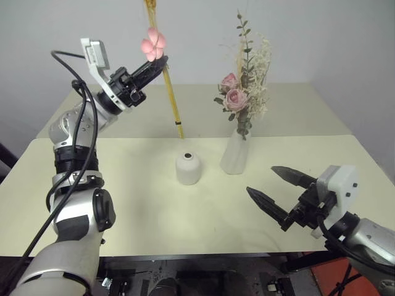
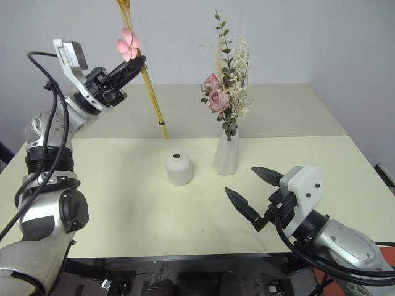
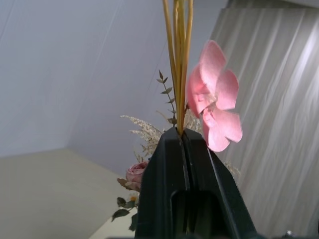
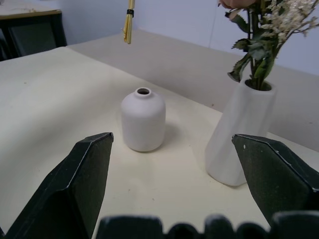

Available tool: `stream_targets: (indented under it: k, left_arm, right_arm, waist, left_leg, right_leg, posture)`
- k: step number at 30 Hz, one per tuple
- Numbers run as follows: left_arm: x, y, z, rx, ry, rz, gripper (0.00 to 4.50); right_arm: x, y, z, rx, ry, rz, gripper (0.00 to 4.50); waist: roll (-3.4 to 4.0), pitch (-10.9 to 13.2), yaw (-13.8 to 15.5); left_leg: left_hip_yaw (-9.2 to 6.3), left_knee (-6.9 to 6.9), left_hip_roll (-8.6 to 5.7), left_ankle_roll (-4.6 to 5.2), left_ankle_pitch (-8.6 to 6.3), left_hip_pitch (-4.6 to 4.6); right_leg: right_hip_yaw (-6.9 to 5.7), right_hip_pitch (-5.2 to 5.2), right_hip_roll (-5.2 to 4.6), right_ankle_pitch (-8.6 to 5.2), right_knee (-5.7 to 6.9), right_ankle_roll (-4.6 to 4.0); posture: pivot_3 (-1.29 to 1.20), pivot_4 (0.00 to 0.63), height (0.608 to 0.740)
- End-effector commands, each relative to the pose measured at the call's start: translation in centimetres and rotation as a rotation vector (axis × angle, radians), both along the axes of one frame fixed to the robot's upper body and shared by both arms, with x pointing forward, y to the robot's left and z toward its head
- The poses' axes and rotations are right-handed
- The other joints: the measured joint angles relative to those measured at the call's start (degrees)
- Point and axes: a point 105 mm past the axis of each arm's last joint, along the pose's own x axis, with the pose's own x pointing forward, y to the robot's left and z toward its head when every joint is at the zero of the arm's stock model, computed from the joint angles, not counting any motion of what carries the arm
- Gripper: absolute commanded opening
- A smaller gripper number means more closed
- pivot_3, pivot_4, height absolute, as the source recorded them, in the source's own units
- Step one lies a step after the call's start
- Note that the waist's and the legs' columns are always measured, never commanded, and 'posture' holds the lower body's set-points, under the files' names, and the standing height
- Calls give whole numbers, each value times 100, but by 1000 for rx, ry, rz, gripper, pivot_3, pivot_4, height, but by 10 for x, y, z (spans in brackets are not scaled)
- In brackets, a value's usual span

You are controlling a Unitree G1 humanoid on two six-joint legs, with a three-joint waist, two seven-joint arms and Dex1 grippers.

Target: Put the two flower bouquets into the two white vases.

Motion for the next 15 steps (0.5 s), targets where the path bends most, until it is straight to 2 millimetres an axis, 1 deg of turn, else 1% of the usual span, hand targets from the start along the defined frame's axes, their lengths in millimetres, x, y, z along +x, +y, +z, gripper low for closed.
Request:
stream_targets:
  k: [1,3,5,6,8,10,12,15]
  left_arm:
    - [-1,-3,4,21,-70,-15,11]
    - [-2,-8,4,34,-85,-40,11]
    - [-6,-12,-2,69,-106,-68,11]
    - [-6,-11,-4,81,-109,-72,11]
    - [-7,-10,-12,138,-126,-66,11]
    - [-10,-9,-20,188,-146,-59,11]
    - [-10,-6,-20,168,-135,-44,11]
    - [-8,-3,-23,164,-132,-24,11]
  right_arm:
    - [-6,9,11,-27,-81,29,4500]
    - [0,11,12,-22,-83,20,4500]
    - [1,13,12,-48,-97,33,4500]
    - [1,14,12,-56,-101,37,4500]
    - [3,11,14,-32,-103,29,4500]
    - [6,7,11,-22,-94,15,4500]
    - [7,7,8,-56,-93,7,4500]
    - [6,9,10,-34,-97,9,4500]
  waist:
    - [-1,0,12]
    - [-2,1,7]
    - [-2,0,5]
    - [-1,0,3]
    - [-1,0,-9]
    - [-1,0,-27]
    - [-1,0,-27]
    - [-2,1,-7]
  left_leg:
    - [0,0,-1,0,0,-5]
    - [0,1,-4,0,0,-4]
    - [0,3,-4,0,0,-4]
    - [0,3,-2,1,0,-4]
    - [0,2,1,1,0,-5]
    - [0,2,0,3,-1,-5]
    - [0,2,0,3,-2,-3]
    - [0,2,2,3,-1,-3]
  right_leg:
    - [-1,-1,-1,0,-4,0]
    - [0,-1,-4,0,-3,0]
    - [0,-1,-4,1,-2,0]
    - [-1,-1,-2,0,-1,0]
    - [-2,-3,1,0,-1,0]
    - [1,-3,0,0,-2,0]
    - [5,-3,-1,0,1,0]
    - [4,-4,2,0,3,0]
  posture:
    - [0,150,740]
    - [0,150,740]
    - [0,150,740]
    - [0,150,740]
    - [0,150,740]
    - [0,150,740]
    - [0,150,740]
    - [0,150,740]
